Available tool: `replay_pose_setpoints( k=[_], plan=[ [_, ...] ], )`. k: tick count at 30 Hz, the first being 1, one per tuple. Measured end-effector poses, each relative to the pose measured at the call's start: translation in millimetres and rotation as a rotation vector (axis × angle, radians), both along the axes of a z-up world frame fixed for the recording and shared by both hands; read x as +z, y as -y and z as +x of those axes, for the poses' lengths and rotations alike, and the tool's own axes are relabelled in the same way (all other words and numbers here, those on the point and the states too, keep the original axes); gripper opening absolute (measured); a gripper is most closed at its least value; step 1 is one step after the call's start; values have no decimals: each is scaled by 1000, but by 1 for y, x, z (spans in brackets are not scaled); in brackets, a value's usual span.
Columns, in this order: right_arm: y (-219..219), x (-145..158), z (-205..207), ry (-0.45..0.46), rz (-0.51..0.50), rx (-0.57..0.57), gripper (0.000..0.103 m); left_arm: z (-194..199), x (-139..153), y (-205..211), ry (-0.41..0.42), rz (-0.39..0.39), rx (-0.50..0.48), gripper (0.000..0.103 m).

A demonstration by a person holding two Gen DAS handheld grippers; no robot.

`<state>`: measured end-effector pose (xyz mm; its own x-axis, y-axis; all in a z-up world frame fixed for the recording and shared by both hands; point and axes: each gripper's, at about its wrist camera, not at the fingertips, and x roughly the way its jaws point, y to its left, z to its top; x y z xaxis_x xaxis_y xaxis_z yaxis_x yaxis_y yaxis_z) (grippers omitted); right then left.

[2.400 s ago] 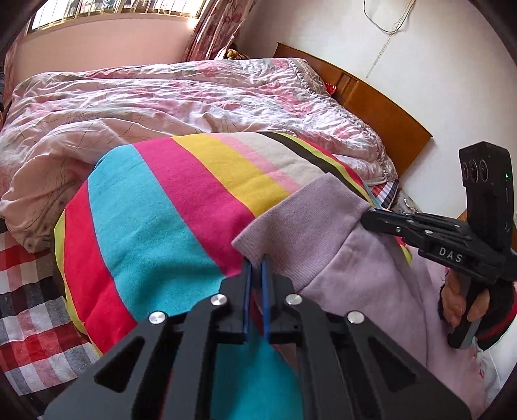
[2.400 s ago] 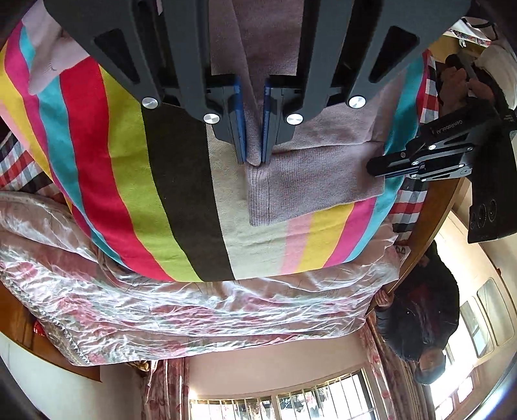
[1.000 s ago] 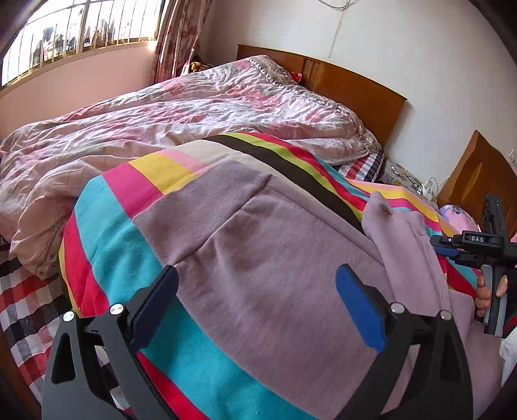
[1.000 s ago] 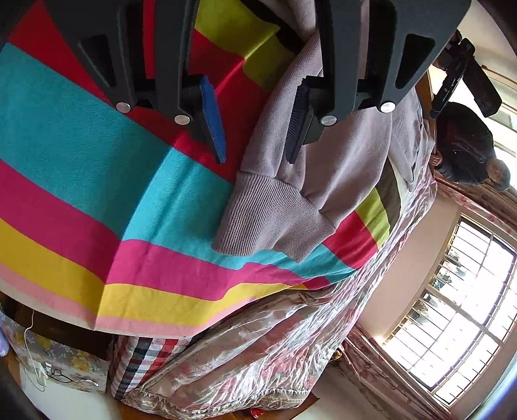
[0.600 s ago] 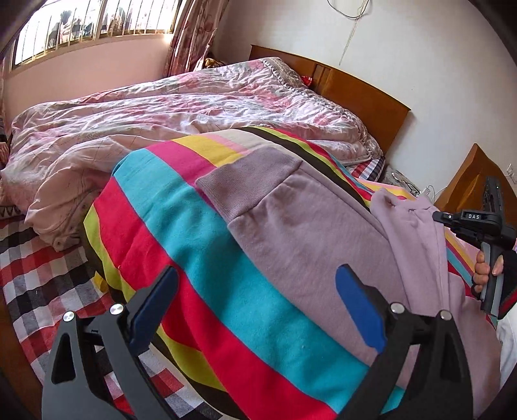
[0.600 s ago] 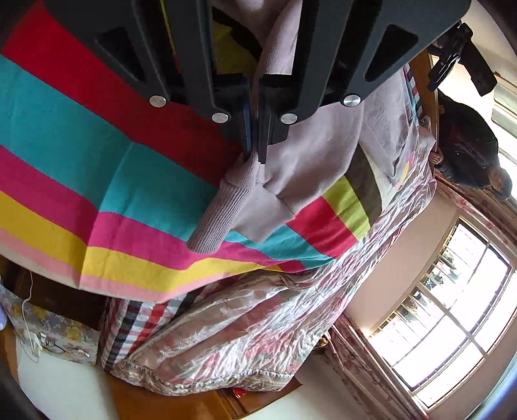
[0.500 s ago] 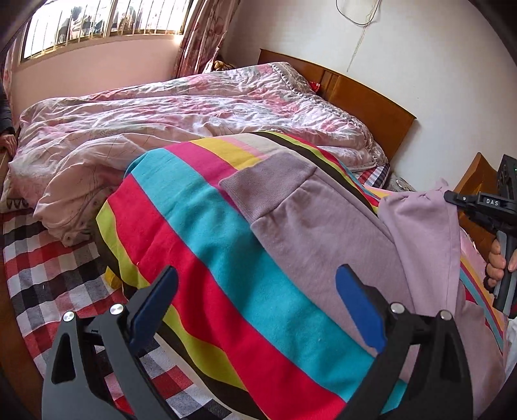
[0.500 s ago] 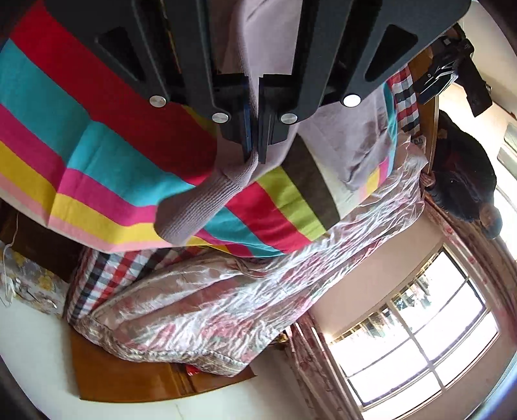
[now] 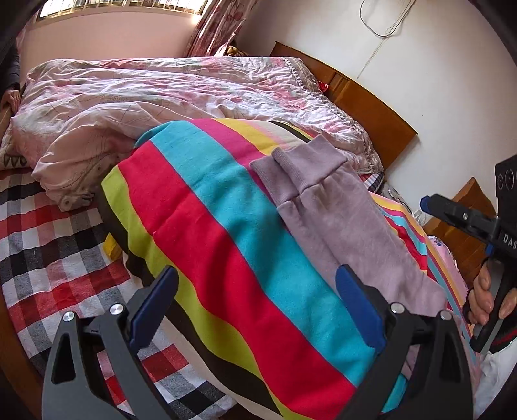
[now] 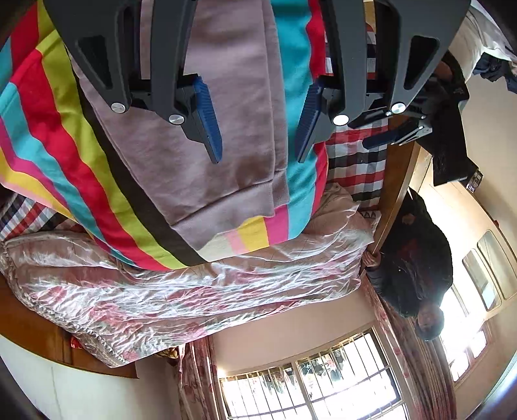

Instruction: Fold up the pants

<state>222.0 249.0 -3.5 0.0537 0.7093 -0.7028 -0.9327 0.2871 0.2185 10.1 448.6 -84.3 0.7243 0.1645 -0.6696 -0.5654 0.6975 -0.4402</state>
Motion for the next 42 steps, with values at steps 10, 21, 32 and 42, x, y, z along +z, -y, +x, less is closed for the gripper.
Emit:
replay_pose_setpoints(
  k=[10,21,32,42],
  plan=[
    [151,-51,-55,59,-71,-159,38,93,9,-18,69,-55,-127,63],
    [141,-79,-99,165,-112,-89,30,129,-19,-31,-29,-72,-121,46],
    [133,-100,-105,209,-193,-82,22,126,-20,-30,0,-99,-124,58],
    [129,-106,-113,292,-222,-68,23,119,-23,-32,44,-129,-131,66]
  ],
)
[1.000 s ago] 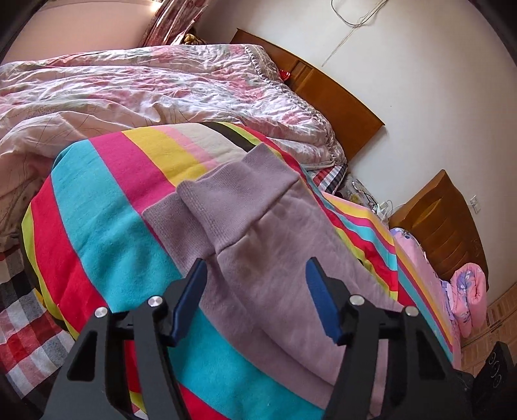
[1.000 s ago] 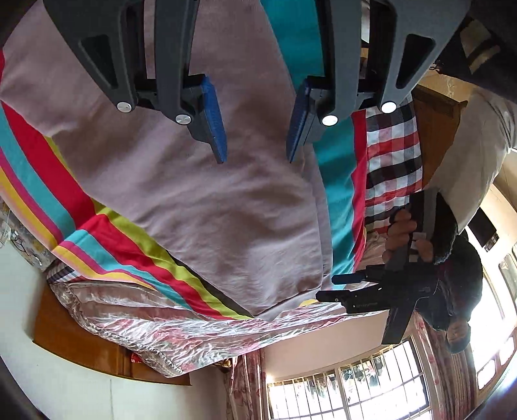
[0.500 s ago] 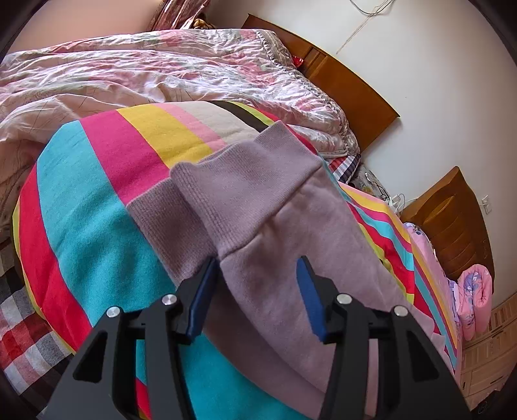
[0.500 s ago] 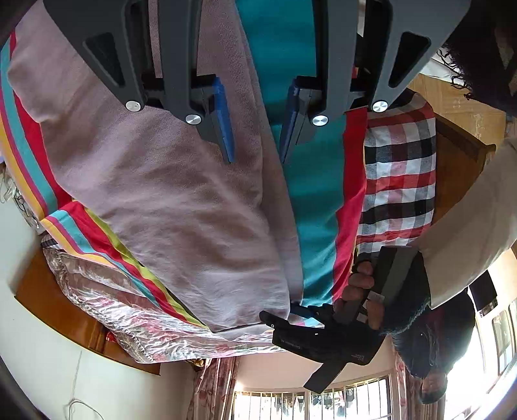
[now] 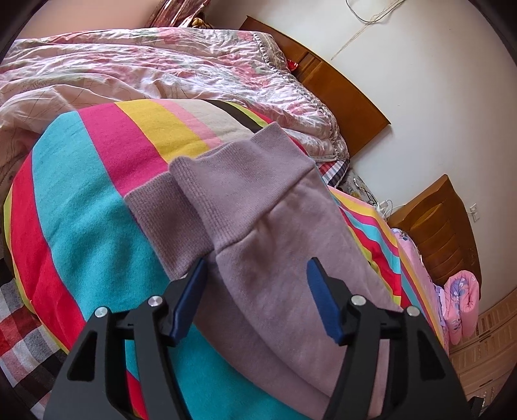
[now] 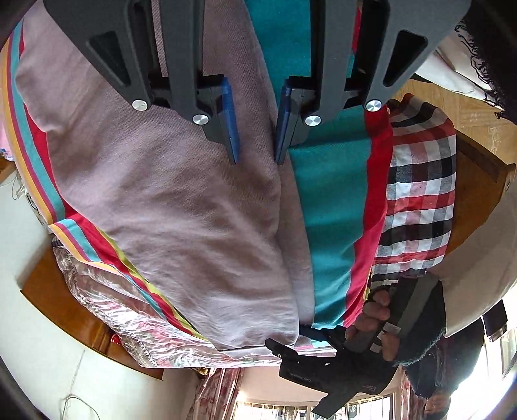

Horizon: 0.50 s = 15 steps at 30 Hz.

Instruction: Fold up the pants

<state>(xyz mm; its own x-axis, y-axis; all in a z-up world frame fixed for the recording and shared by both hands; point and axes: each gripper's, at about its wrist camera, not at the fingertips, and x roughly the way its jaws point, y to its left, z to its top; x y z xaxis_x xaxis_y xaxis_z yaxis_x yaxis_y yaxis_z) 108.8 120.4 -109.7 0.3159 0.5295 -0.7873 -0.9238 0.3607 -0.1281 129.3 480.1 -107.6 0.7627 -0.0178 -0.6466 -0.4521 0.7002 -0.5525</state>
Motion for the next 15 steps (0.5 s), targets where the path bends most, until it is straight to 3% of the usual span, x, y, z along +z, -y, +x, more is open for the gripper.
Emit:
replay_pose_setpoints(
  k=[2,4,7,12,14,15],
  plan=[
    [0,0,-3,30,-3,9,20,-4,1,-1,11,-13,3,67],
    [3,4,0,24,26,-16,4,-9,3,2,11,-5,2,67],
    [9,10,11,-8,72,-56,3,-10,8,7,3,47,-8,66],
    [11,14,12,-4,79,-61,3,-14,5,-7,45,-41,22,64],
    [11,12,10,-1,76,-55,3,-13,10,-8,49,-29,34,59],
    [11,12,10,-1,76,-55,3,-12,12,-7,49,-25,35,51]
  ],
)
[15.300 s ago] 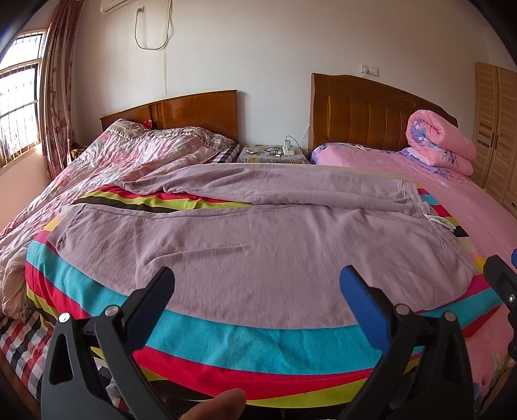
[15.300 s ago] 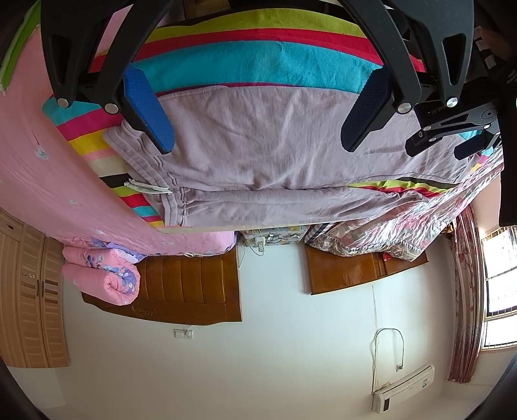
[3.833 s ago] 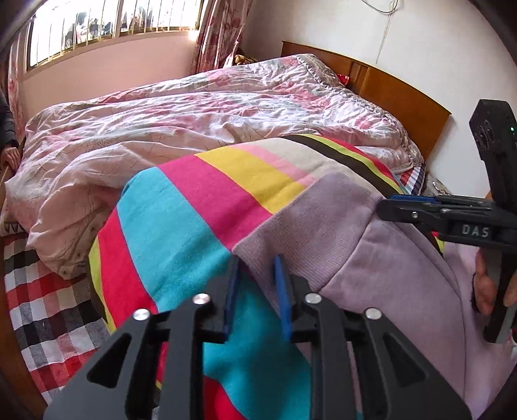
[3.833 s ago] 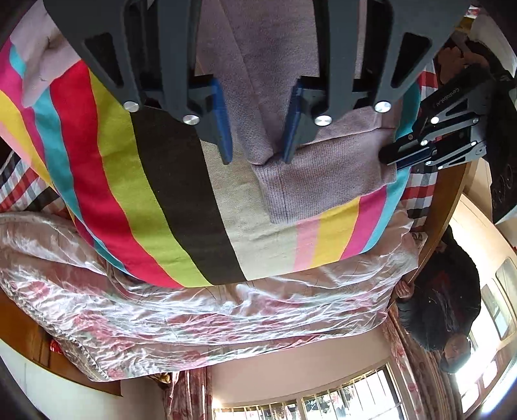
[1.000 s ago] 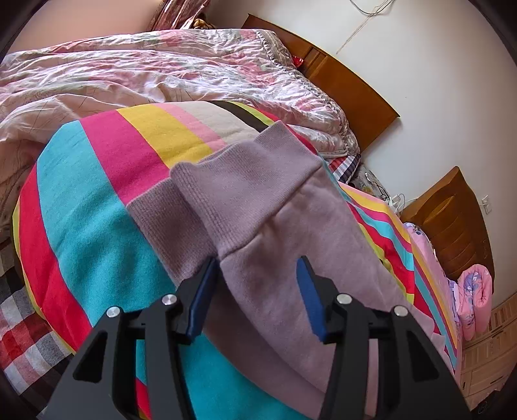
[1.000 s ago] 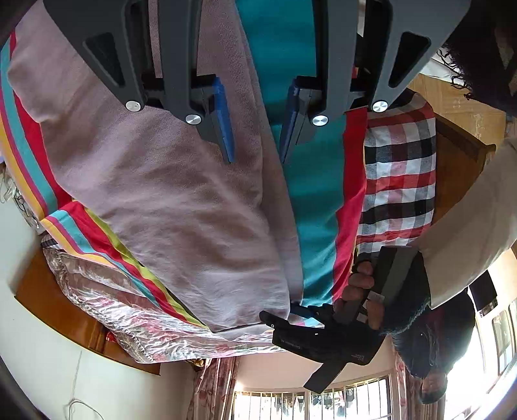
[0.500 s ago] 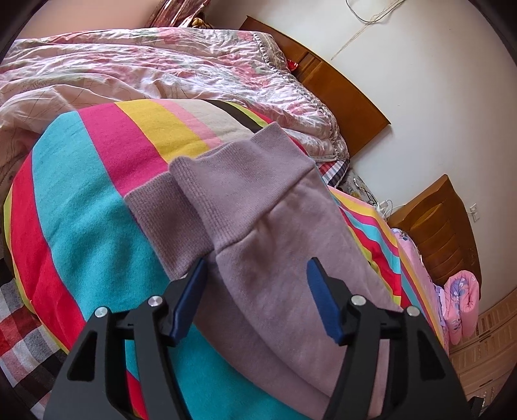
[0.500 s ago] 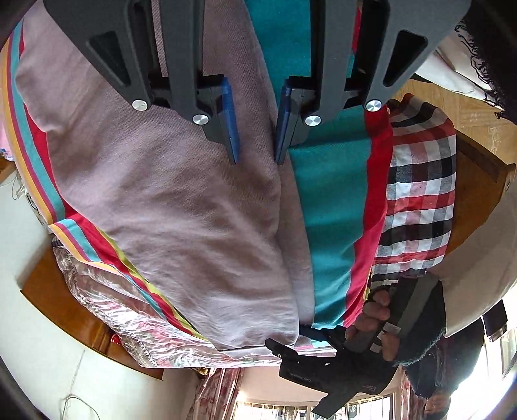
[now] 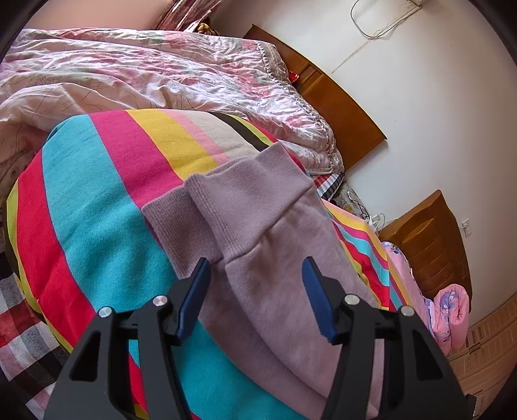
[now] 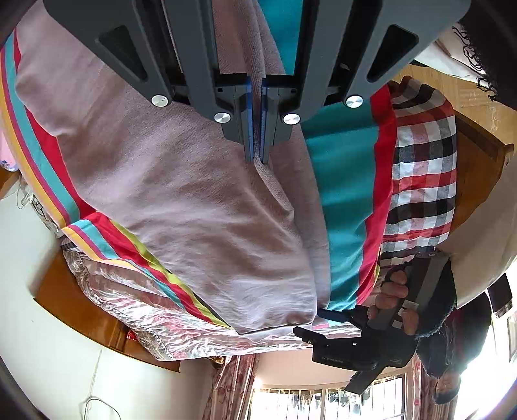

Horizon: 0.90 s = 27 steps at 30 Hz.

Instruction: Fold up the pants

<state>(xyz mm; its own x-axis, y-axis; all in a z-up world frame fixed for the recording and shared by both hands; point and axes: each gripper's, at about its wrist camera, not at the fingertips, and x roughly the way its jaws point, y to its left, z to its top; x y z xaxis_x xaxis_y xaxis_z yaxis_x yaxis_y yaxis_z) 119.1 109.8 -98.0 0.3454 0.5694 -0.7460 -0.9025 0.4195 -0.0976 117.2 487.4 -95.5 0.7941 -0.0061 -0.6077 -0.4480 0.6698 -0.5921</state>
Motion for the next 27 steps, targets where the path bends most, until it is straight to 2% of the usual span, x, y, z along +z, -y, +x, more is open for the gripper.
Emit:
replay_pose_setpoints(
  k=[1,3,6,9,10,11,12,17,22,24,27],
  plan=[
    [0,0,0,-3,2,-1,3,3,2,1,-8,4,0,48],
    [0,0,0,-5,3,-1,3,9,5,1,-21,14,2,48],
    [1,1,0,-5,5,-1,3,18,2,-1,-87,18,25,48],
    [1,1,1,-7,7,-2,3,16,-6,-5,-79,-3,47,48],
    [1,0,1,-8,7,-3,3,17,-7,-4,-81,5,47,43],
    [0,0,1,-8,6,-3,3,18,-7,-3,-92,25,48,33],
    [0,0,1,-9,6,-3,3,20,-8,-1,-101,36,37,14],
    [1,6,2,-5,7,4,3,20,7,6,-74,90,33,12],
    [4,38,-6,33,22,51,3,11,41,7,-69,171,9,9],
    [2,30,-6,6,0,65,3,9,26,2,-120,178,3,9],
    [-6,8,-10,-12,-57,82,3,3,-5,-7,-142,98,12,9]
  ],
)
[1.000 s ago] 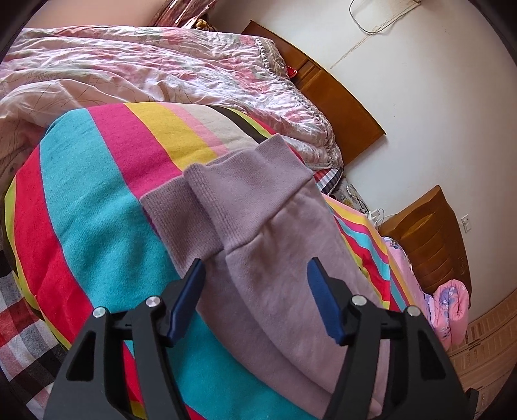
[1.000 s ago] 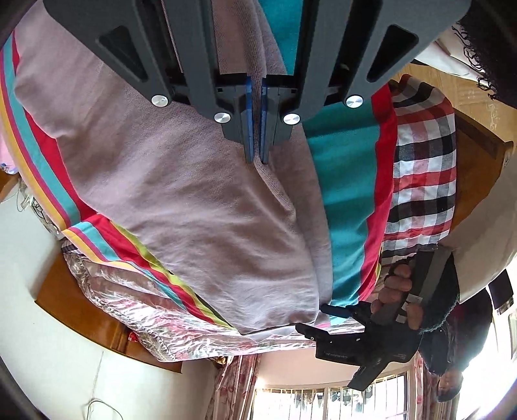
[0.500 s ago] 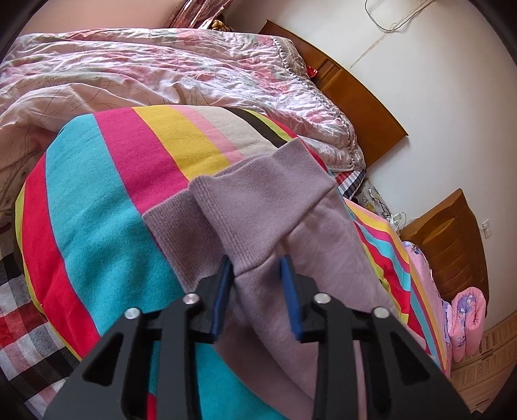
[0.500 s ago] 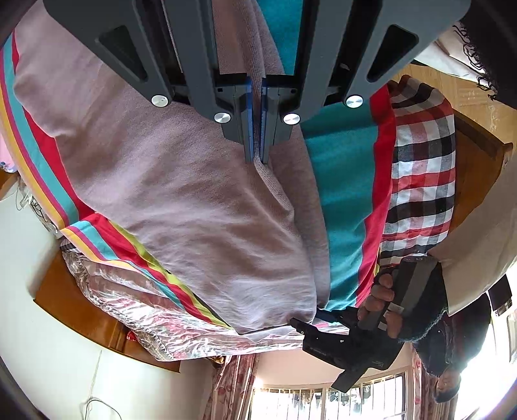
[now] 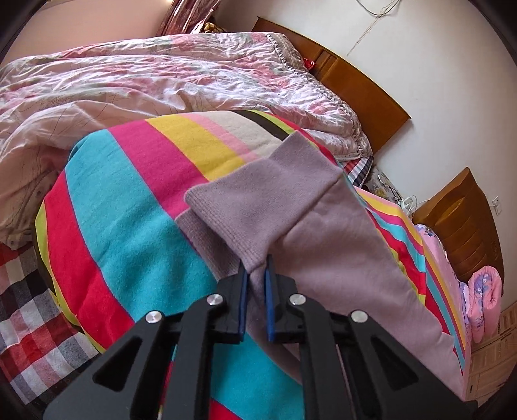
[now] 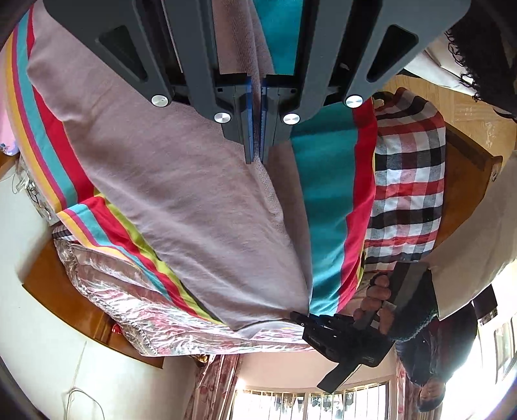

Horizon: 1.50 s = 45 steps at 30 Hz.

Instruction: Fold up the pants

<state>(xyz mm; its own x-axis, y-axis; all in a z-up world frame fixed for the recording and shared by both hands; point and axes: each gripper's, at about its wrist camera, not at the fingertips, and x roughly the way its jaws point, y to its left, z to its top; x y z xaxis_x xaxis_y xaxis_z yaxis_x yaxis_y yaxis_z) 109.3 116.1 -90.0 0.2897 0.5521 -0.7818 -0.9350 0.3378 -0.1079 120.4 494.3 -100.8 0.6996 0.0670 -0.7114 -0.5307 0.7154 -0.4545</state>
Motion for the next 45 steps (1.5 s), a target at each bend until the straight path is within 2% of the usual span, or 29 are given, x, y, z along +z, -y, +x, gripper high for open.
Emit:
replay_pose_setpoints(
  k=[2,4,7,9,11,17,18,19,21,22,23,24,27,28,30,32,34,35,37,41,43,44,45],
  plan=[
    [-3,-2,-2,7,-7,-7,3,-4,2,3,21,19,2,9],
    [1,10,-5,25,20,-11,3,-6,15,8,34,60,-1,9],
    [4,12,-5,11,26,-20,3,-6,23,17,5,126,-10,9],
    [-2,-6,-3,-12,-14,-13,3,0,5,11,-44,99,2,9],
    [-6,-20,-6,-8,-29,-15,3,-1,-4,7,-26,80,10,10],
    [0,-19,-6,-43,-16,10,6,-5,-2,7,-30,110,11,16],
    [0,-18,-7,-48,-15,18,10,-6,0,8,-34,122,15,22],
    [2,-15,-7,-65,-13,25,16,-8,3,9,-65,156,49,43],
    [11,-3,-9,-132,40,64,26,-21,19,14,-126,295,200,74],
    [16,5,-9,-144,70,76,32,-30,31,19,-146,378,305,72],
    [22,14,-7,-139,97,71,33,-36,43,26,-139,435,365,72],
    [28,22,0,-136,118,57,35,-35,53,35,-92,444,332,72],
    [42,31,40,-64,129,-74,47,6,71,70,-26,433,62,76],
    [47,28,59,-46,110,-146,48,23,71,82,-11,426,-13,82],
    [58,19,97,-72,99,-262,48,62,60,99,-37,416,-113,87],
    [72,9,124,-90,72,-351,48,94,39,106,-99,404,-166,86],
    [91,-9,147,-150,16,-426,50,116,13,101,-192,397,-175,86],
    [107,-17,154,-172,23,-449,50,119,1,96,-216,405,-165,87],
    [135,-17,157,-213,78,-449,51,120,-4,90,-196,415,-177,90],
    [162,-10,151,-229,71,-515,52,123,-1,91,-234,422,-148,89],
    [167,1,152,-221,114,-503,54,120,16,106,-263,492,-67,74],
    [168,6,155,-203,131,-512,55,117,27,118,-227,511,-64,74],
    [171,9,159,-184,144,-528,58,116,37,134,-180,498,-91,74]
  ],
)
